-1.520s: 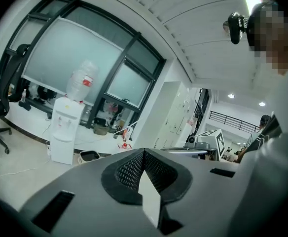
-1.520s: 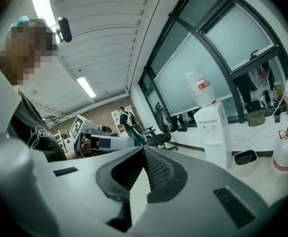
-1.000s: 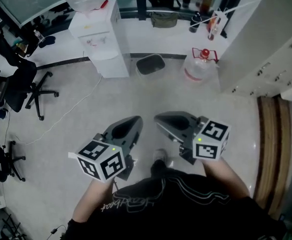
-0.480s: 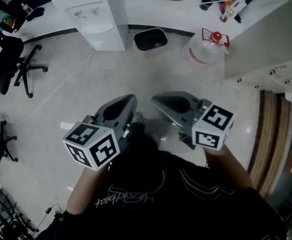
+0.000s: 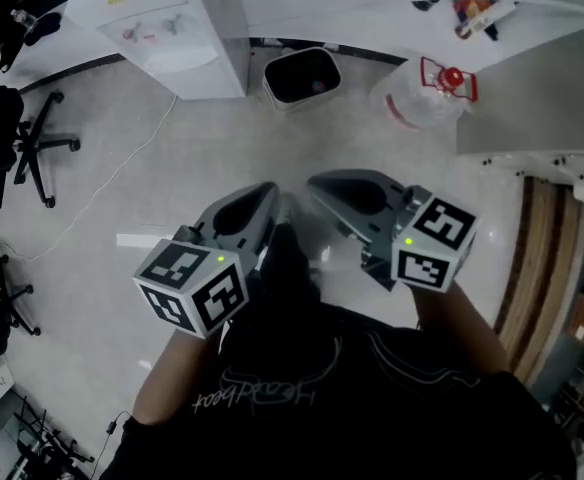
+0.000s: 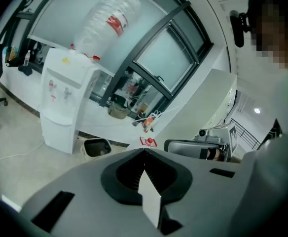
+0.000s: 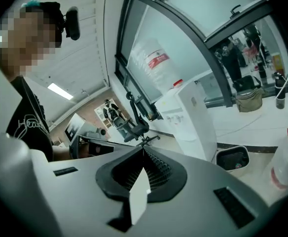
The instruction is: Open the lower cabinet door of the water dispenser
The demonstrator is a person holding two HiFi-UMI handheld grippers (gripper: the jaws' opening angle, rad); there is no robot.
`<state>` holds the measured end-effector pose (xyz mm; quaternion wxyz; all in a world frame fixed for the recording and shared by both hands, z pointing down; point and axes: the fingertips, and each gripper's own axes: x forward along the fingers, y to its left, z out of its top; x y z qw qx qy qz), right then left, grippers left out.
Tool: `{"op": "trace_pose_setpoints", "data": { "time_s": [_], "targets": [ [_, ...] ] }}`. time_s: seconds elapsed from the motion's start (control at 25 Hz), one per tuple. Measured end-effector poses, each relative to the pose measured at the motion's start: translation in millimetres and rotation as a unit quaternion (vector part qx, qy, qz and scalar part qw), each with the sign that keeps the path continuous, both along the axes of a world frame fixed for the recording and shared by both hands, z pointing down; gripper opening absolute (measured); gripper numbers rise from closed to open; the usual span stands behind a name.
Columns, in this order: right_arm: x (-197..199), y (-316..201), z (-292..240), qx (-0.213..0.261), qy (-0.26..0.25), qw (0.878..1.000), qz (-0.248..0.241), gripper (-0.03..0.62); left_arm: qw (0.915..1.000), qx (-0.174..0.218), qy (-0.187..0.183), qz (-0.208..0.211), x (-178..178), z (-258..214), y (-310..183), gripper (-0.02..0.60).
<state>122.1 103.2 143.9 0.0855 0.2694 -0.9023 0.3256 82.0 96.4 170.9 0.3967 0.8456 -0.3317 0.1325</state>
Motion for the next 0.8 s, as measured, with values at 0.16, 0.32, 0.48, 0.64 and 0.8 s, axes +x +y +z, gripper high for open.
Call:
{"op": "trace_pose_setpoints", "data": {
  "time_s": [0.16, 0.32, 0.48, 0.64, 0.8],
  "targets": [
    [-2.5, -56.2, 29.4, -0.028, 0.006, 1.0, 0.007, 0.012, 1.0, -0.004, 0.0, 0.002, -5.0, 24.1, -56.1, 0.0],
    [-12.4, -99.1, 63.4, -0.057, 0.011, 0.998, 0.002, 0.012, 0.9996, -0.028, 0.002, -0.003, -13.1, 59.9, -102.7, 0.001],
    [-18.2, -132.6, 99.7, -0.094, -0.003, 0.996, 0.005, 0.012, 0.998, -0.064, 0.006, -0.001, -11.8, 101.6, -134.4, 0.002],
    [-23.6, -160.3, 127.3, -0.097, -0.005, 0.995, 0.007, 0.012, 0.9974, -0.072, -0.004, 0.003, -13.1, 133.7, -157.9, 0.002],
    [-22.1, -182.1, 151.7, -0.067, 0.019, 0.998, -0.011, 0.012, 0.9976, -0.064, -0.024, -0.009, -15.7, 163.3, -174.8, 0.002]
  ]
}}
